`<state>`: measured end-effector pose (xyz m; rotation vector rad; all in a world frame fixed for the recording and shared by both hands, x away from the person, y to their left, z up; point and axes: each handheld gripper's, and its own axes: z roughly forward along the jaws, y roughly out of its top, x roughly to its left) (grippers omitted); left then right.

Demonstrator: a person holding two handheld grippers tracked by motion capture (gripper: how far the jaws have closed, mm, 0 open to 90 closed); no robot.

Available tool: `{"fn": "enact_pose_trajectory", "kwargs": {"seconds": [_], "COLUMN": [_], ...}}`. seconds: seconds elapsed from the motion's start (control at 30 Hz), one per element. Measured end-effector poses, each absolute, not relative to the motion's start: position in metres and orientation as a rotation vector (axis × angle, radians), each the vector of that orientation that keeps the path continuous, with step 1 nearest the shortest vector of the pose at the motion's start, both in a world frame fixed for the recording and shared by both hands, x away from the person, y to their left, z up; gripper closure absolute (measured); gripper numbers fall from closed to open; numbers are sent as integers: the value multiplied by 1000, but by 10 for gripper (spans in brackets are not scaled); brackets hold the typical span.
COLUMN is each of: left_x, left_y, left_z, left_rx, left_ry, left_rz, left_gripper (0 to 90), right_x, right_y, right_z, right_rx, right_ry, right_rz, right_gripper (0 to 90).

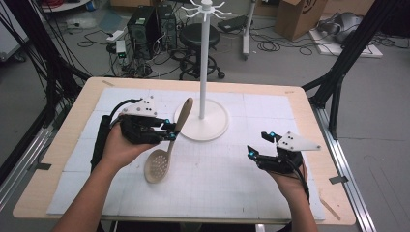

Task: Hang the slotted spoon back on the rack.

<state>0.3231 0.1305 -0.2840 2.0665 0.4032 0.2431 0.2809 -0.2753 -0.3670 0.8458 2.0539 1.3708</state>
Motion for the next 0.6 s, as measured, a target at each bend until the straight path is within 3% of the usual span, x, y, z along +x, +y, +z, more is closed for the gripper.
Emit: {"fn": "enact_pose_trajectory", "kwargs": {"seconds": [0.6], "left_x": [337], "left_y": [134], "left_z": [-256], "left_rx": [2031], "left_ry": [385], "left_rz": [239], "left_gripper": [739], "right_x": [281], "right_y": [-277], "right_z": [-368], "right_rx": [856], "right_ry": [2058], "right_rz": [1370], "right_gripper": [298]}}
